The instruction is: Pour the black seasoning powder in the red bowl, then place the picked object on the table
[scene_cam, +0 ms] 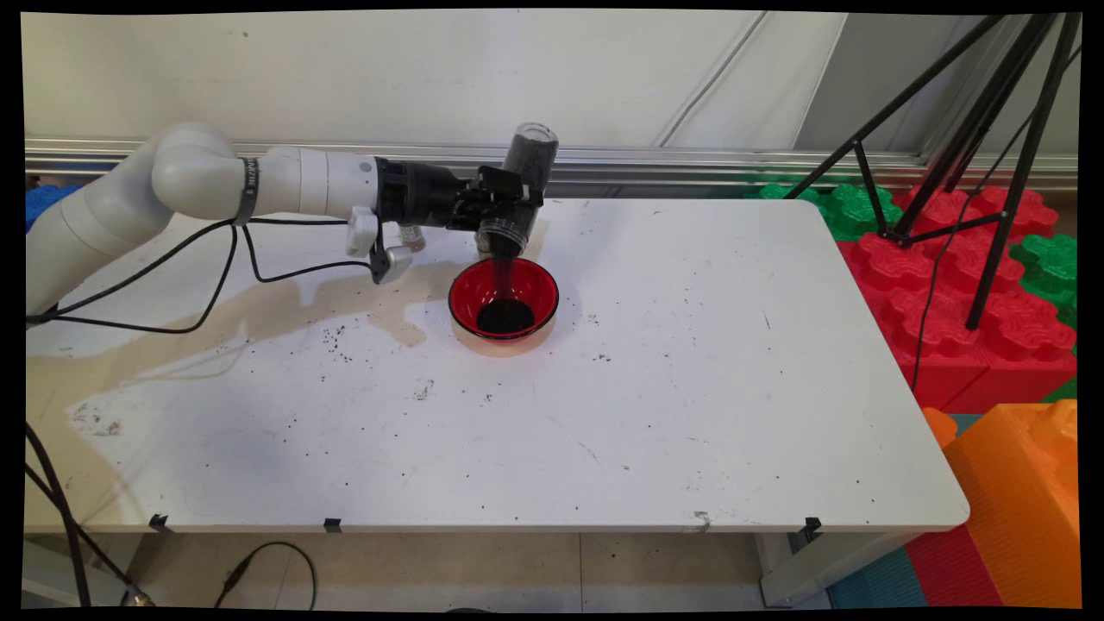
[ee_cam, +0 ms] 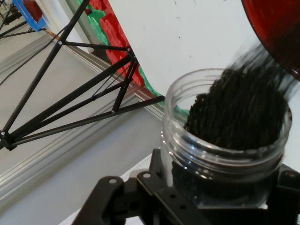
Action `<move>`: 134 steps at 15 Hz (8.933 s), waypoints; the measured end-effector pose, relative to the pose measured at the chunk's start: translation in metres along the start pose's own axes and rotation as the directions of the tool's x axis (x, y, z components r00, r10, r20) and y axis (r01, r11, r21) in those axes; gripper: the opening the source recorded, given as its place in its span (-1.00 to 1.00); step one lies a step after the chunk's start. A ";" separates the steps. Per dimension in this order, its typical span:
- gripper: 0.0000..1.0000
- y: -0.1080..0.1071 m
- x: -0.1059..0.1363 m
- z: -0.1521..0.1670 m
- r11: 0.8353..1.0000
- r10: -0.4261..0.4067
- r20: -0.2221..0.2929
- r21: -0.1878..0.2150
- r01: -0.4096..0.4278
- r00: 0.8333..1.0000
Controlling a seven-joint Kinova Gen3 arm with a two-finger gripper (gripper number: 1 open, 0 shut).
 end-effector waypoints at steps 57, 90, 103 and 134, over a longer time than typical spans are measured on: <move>-1.00 -0.038 -0.039 -0.015 0.250 -0.953 -0.180 -0.023 0.968 0.242; -1.00 -0.045 -0.047 -0.081 -0.479 -0.861 -0.104 -0.169 0.862 -0.498; -1.00 -0.003 -0.024 -0.127 -0.498 -0.863 -0.009 -0.144 0.855 -0.505; -1.00 0.089 0.024 -0.153 -0.536 -0.841 0.105 -0.034 0.844 -0.530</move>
